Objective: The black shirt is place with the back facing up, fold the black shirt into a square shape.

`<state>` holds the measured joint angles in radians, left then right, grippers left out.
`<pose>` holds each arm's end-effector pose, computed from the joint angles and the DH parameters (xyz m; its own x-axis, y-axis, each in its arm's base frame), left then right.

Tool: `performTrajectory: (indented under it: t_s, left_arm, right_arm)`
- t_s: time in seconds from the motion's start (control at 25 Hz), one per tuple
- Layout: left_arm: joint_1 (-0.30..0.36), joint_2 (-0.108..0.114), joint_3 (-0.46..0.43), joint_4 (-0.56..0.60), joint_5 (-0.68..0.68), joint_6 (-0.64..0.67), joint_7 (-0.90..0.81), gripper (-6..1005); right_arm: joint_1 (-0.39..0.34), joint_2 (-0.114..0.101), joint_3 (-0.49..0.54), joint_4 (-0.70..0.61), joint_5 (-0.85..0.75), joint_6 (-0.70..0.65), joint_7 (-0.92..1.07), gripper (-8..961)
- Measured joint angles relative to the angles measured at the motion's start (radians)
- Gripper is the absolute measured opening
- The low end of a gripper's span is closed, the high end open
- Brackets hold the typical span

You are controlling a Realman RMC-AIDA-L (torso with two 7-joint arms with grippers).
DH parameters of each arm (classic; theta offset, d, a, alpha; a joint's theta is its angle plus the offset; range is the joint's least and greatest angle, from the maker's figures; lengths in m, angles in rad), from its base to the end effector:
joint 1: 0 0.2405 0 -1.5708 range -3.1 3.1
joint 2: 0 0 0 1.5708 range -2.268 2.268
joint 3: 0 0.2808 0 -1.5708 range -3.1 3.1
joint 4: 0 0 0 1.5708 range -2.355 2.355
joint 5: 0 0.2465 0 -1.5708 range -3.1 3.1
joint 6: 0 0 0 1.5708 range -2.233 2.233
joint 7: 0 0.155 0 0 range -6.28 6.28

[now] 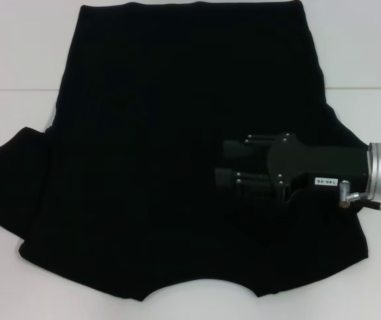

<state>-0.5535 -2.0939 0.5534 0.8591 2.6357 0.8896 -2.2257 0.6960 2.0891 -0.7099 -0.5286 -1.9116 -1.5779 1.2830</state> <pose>-0.4086 0.4293 0.0629 0.4439 0.7455 0.4972 0.7847 -0.0555 -0.6174 0.2284 0.4023 -0.0472 0.7839 -0.2016 -0.5872 -0.2961 -0.9527 -0.0682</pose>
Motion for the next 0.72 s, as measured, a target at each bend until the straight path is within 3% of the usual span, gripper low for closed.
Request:
performTrajectory:
  t_s: [0.72]
  left_arm:
    - [0.026, -0.003, -0.024, 0.044, -0.001, 0.009, -0.009, 13]
  right_arm:
    - [0.019, 0.004, 0.001, 0.032, 0.0, 0.03, 0.001, 615]
